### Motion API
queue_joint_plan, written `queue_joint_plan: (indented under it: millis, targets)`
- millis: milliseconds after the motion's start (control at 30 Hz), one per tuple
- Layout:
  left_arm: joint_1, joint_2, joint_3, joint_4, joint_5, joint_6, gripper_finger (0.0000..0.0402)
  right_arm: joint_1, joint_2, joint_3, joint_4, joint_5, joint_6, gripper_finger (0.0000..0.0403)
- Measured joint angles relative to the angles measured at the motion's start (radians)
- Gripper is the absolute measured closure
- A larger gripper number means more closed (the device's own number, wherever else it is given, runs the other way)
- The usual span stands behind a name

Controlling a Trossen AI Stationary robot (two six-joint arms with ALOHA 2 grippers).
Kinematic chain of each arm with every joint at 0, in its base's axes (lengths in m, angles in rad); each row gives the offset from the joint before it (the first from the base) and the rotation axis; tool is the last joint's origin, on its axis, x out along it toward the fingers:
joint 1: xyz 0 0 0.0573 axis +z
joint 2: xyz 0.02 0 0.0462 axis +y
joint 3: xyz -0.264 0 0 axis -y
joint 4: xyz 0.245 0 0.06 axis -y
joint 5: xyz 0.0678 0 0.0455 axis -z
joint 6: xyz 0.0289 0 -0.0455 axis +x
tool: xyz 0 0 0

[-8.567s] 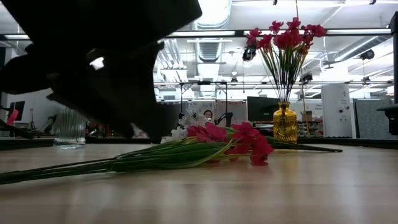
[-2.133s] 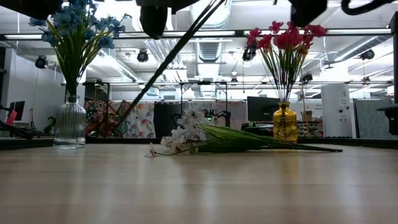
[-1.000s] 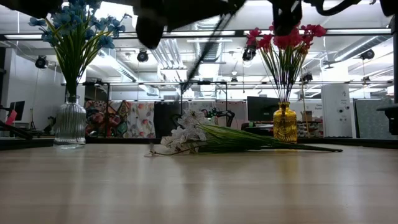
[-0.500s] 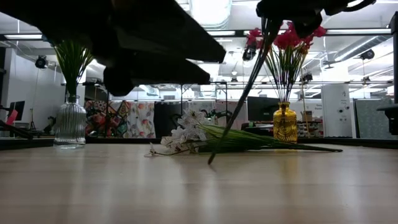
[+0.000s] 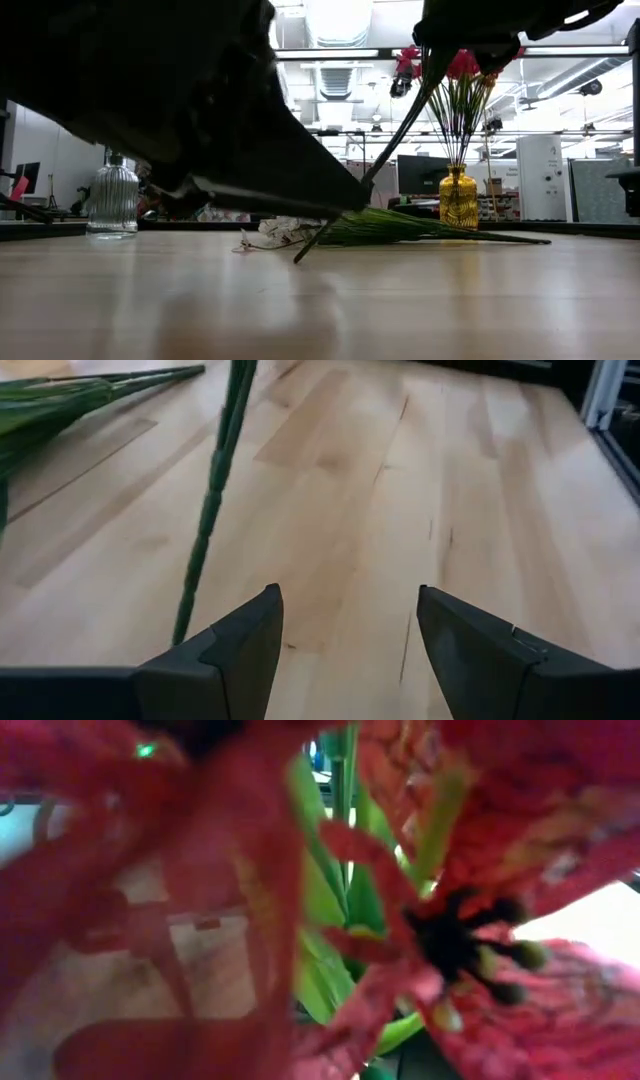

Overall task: Sort flowers into vase by color
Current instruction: Put the red flowers into the yellow vase

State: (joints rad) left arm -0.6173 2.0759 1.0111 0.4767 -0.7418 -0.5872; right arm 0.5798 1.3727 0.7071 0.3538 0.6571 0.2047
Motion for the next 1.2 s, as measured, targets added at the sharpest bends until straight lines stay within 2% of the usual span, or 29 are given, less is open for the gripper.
queue_joint_plan:
  millis: [1033,1100,1200]
  targets:
    - [0.015,0.014,0.010,-0.007,0.003,0.001,0.0185,0.003,-0.008,0.001,-0.021,-0.003,0.006,0.0380]
    - [0.015,0.009,0.010,-0.010,0.038,0.001,0.0185,0.007,-0.026,0.021,-0.076,-0.005,0.009,0.0380]
    - [0.015,-0.015,0.010,-0.013,0.114,0.001,0.0185,0.009,-0.068,0.088,-0.255,-0.007,0.065,0.0380]
